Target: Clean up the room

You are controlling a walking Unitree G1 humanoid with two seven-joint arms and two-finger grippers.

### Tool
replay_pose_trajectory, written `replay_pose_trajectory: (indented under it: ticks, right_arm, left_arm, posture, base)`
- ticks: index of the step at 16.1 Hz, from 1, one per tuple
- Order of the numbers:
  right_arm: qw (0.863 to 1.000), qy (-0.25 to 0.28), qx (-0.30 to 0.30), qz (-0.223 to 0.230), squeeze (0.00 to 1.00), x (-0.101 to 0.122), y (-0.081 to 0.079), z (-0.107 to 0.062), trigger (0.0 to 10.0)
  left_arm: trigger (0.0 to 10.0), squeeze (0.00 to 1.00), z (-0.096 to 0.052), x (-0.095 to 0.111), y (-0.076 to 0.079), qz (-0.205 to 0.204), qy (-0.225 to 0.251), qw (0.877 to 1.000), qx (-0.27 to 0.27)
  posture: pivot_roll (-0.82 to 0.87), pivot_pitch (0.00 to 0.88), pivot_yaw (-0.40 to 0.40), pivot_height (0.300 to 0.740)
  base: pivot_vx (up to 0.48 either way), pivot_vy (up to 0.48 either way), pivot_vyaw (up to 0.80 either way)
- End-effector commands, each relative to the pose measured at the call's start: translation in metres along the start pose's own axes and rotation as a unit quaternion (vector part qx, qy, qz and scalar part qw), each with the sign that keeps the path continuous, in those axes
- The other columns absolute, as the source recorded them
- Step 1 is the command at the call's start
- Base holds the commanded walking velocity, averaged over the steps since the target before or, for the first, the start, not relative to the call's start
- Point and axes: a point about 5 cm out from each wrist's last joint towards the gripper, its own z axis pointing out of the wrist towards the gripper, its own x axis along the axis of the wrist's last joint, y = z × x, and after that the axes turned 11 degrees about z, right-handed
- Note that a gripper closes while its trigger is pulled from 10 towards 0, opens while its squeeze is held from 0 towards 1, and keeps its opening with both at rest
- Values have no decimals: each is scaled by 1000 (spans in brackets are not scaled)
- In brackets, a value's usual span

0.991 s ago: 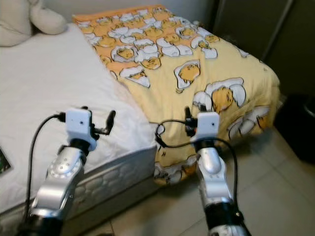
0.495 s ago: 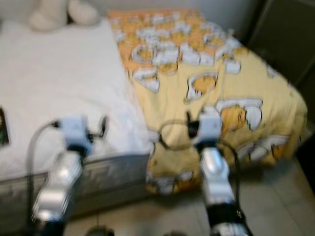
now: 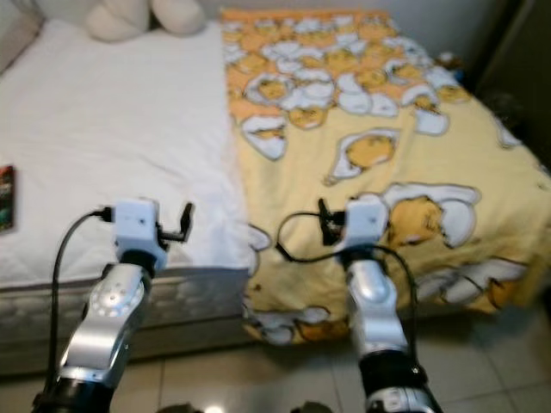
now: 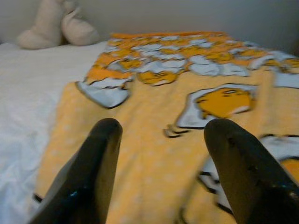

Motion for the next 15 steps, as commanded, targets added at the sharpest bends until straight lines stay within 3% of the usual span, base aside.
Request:
replay_pose_trajectory:
  ticks: [1, 8, 10, 11, 15]
  right_arm:
    - [1000, 12, 8, 8, 1000, 2, -7, 0, 10000]
    - [1000, 20, 15, 14, 1000, 1, -7, -4, 10000]
    - [1000, 19, 14, -4, 980, 1, -5, -3, 10000]
    - [999, 22, 15, -21, 0, 5, -6, 2, 10000]
    - [999, 40, 1, -30, 0, 21, -2, 19, 10000]
  left_arm:
    - [10000, 0, 0, -1, -4, 12, 0, 1000, 1]
    - [10000, 0, 1, 2, 0, 21, 13, 1000, -13]
    - [10000, 0, 1, 10, 0, 10, 33, 999, -11]
    - [10000, 0, 2, 16, 0, 10, 45, 999, -9]
    - [10000, 0, 5, 20, -2, 15, 55, 998, -5]
  posture:
    - [-24, 0, 17, 721]
    - [-39, 0, 23, 721]
    - [-38, 0, 27, 721]
    - [-37, 0, 28, 721]
    - [-33, 0, 29, 721]
  base:
    - [0, 0, 0]
    - [0, 0, 0]
    - [476, 0, 0]
    - [465, 0, 0]
    - [466, 0, 0]
